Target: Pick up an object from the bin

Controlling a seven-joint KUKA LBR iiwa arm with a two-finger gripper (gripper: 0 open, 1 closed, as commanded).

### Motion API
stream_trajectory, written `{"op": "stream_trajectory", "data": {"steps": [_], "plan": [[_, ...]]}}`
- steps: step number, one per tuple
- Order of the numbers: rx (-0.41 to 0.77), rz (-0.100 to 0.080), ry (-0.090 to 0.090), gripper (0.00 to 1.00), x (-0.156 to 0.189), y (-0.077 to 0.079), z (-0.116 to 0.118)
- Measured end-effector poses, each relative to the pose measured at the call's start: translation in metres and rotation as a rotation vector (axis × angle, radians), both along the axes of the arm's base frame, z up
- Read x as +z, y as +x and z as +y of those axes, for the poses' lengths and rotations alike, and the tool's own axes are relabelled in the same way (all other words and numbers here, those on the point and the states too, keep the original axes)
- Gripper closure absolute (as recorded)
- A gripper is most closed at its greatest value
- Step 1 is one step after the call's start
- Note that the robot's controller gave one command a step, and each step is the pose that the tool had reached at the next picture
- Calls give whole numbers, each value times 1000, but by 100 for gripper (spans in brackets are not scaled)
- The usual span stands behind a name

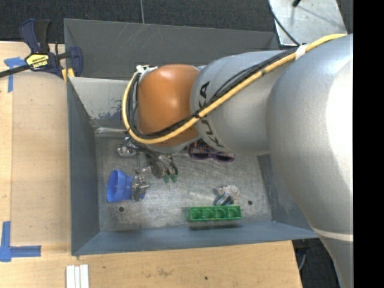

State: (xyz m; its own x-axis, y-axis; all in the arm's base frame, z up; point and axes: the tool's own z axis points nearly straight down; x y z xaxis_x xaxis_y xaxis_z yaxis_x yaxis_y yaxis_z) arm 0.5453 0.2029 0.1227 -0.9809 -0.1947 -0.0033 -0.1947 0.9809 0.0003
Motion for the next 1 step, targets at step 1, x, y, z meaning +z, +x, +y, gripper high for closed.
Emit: {"op": "stream_trajectory", "data": {"steps": [1], "plan": [[104,-1,0,0,1,-6,21]]}}
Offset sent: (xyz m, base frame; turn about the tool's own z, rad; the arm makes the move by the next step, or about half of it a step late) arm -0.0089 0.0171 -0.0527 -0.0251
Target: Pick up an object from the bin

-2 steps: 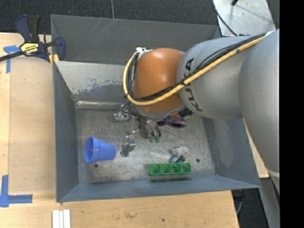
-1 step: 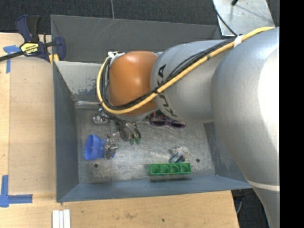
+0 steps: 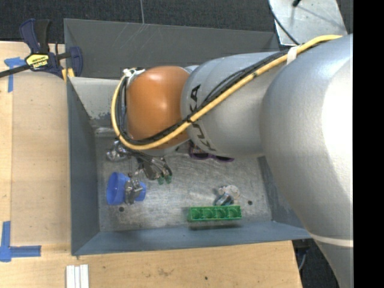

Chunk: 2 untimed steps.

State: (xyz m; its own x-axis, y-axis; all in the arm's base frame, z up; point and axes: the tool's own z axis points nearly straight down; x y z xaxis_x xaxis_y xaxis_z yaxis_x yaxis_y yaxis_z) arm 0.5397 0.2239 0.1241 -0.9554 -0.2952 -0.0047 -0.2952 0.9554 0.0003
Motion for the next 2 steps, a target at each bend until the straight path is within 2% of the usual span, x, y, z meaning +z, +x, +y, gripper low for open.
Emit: {"op": "stream_trajectory", "data": {"steps": [1,2], "plan": [[-72,0,1,0,-45,-1,-3],[-79,2,0,100,-44,-2,-3]]}}
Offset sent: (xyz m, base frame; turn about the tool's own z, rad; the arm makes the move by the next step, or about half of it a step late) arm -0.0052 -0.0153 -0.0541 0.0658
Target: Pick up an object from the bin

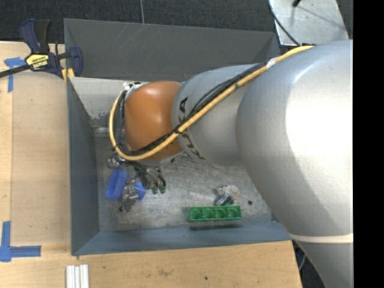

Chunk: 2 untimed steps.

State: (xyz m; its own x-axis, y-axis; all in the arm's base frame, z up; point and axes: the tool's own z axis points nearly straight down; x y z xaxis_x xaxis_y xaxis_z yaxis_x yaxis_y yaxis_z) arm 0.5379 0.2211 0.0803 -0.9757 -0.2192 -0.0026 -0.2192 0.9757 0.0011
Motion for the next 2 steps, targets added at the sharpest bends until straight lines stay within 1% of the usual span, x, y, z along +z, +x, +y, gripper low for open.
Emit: {"op": "stream_trajectory", "data": {"steps": [2], "plan": [[0,3,-1,100,3,-1,0]]}}
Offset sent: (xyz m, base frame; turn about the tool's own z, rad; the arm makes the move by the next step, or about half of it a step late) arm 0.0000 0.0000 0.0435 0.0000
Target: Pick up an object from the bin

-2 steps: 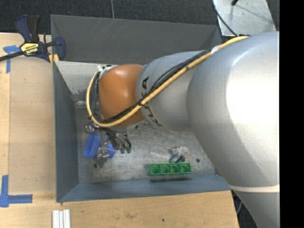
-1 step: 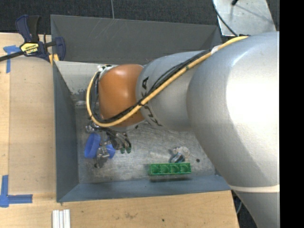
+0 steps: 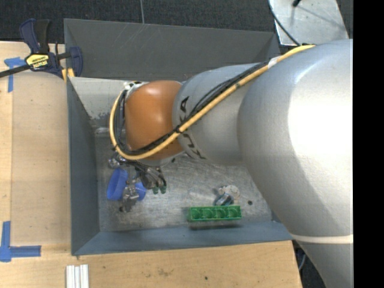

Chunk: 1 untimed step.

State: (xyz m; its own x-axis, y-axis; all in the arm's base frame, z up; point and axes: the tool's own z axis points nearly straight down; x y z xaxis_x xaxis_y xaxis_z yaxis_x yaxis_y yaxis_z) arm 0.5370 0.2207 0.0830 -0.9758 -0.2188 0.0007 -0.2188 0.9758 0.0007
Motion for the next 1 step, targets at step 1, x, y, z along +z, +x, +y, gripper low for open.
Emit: {"op": "stream_trajectory", "data": {"steps": [1], "plan": [[0,7,-3,100,17,-2,-1]]}}
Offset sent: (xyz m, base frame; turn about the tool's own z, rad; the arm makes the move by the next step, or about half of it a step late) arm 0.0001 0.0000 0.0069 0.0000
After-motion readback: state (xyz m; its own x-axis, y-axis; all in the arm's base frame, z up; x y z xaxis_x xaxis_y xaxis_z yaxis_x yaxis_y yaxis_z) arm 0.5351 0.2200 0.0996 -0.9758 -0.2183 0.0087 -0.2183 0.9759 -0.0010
